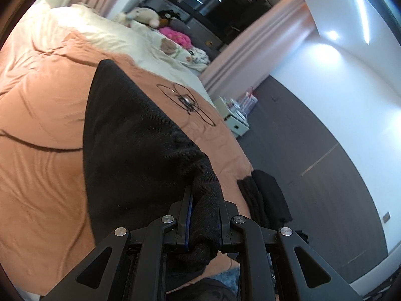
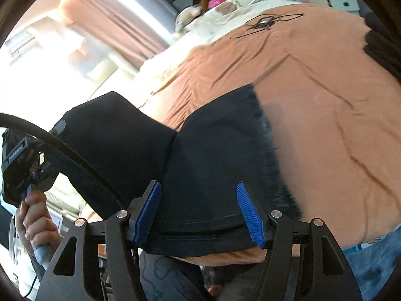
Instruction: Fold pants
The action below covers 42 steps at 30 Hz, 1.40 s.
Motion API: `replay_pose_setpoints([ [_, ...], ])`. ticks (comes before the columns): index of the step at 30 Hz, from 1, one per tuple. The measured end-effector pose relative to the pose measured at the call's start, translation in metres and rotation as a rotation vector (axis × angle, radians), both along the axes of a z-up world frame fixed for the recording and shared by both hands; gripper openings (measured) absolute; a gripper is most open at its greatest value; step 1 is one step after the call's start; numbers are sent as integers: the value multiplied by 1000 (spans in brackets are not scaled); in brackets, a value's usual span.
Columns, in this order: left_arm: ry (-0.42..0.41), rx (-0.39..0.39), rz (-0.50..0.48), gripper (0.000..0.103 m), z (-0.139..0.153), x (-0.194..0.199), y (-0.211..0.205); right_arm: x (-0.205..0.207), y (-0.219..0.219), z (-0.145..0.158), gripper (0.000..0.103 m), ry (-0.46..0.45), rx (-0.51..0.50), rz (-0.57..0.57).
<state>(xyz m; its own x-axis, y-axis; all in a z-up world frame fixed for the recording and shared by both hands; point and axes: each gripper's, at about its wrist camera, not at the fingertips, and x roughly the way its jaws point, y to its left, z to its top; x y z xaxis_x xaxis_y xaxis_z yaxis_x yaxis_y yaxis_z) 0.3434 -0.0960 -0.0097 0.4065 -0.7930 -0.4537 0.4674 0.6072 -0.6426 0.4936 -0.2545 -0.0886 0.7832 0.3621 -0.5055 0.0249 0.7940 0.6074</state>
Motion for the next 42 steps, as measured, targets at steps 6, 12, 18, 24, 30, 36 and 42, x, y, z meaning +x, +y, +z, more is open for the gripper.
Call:
replay_pose_setpoints([
  [6,23,18,-70,15,-15,-2,-41,-36,-6,-16,62,8,34,-54],
  [12,83,55,-152,15,-49,-4,-89,-69,-27,-24,62,34,55,-116],
  [18,127,108,-203,15,-78,-12,-122,-94,-34,-20,62,58,77,-155],
  [24,106,119,-242,15,-69,-24,-126,-107,-37,-14,62,56,73,-158],
  [30,121,137,-266,19,-78,-29,-143,-107,-40,-19,62,56,79,-154],
  [36,204,139,-331,48,-97,-35,-154,-110,-44,-16,62,49,81,-146],
  [42,174,153,-279,58,-94,-31,-128,-107,-40,-9,62,22,78,-114],
])
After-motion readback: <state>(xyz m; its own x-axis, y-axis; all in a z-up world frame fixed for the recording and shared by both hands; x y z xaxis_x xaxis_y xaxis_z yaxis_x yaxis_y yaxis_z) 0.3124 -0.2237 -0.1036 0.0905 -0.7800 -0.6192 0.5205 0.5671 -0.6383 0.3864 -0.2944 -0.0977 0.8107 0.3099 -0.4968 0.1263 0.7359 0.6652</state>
